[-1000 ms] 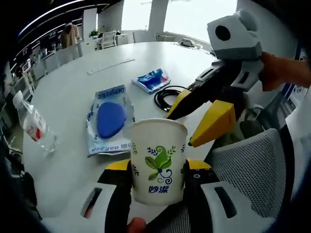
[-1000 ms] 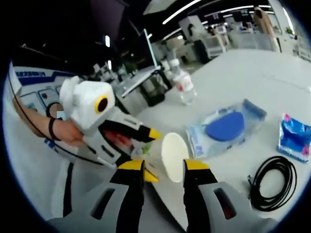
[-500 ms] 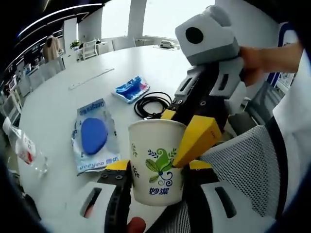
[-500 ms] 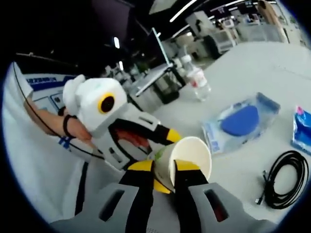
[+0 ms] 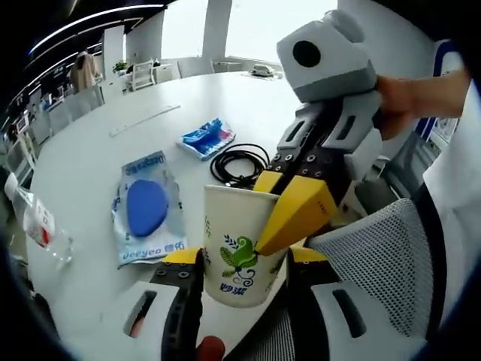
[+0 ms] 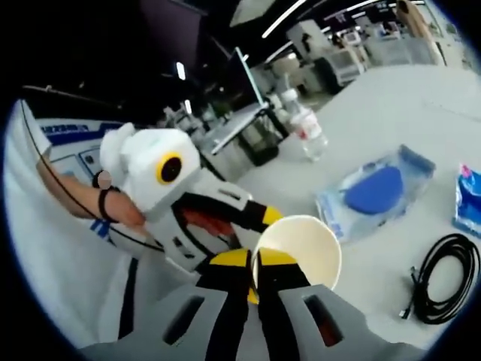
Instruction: Arrange the tabletop items into an orderly group along one side of the table until the central work area is clear of visible clutter.
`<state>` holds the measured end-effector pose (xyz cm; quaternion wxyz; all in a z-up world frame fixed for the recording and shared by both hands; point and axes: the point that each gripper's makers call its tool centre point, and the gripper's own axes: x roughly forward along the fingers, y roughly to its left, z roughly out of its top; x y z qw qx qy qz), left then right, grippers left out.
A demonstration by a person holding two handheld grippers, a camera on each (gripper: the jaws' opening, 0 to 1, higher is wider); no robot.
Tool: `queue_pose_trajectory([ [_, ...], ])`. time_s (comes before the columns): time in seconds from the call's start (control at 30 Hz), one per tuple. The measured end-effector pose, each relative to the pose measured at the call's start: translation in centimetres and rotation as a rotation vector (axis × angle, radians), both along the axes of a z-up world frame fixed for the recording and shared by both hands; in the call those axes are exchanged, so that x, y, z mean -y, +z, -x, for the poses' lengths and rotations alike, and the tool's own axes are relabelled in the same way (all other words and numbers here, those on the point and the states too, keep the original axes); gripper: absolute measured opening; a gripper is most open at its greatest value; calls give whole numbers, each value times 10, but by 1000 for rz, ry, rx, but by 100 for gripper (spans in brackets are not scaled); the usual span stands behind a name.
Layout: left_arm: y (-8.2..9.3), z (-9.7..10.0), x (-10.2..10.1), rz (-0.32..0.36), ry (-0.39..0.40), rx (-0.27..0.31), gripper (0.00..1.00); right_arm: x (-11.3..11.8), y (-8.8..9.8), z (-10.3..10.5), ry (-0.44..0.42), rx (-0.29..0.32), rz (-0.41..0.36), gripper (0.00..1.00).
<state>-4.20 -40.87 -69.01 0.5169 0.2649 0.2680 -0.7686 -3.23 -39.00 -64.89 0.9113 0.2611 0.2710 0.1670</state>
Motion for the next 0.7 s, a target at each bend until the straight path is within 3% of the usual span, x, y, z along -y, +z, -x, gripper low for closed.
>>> queue_pose_trajectory([
  [0.33,2,-17,-2,21,144,-82,42,14,1,-4,-61,6,7,0],
  [0.7,3,-47,-14,44,321,-170,43,35,-6,8,-151,-12,11,0],
])
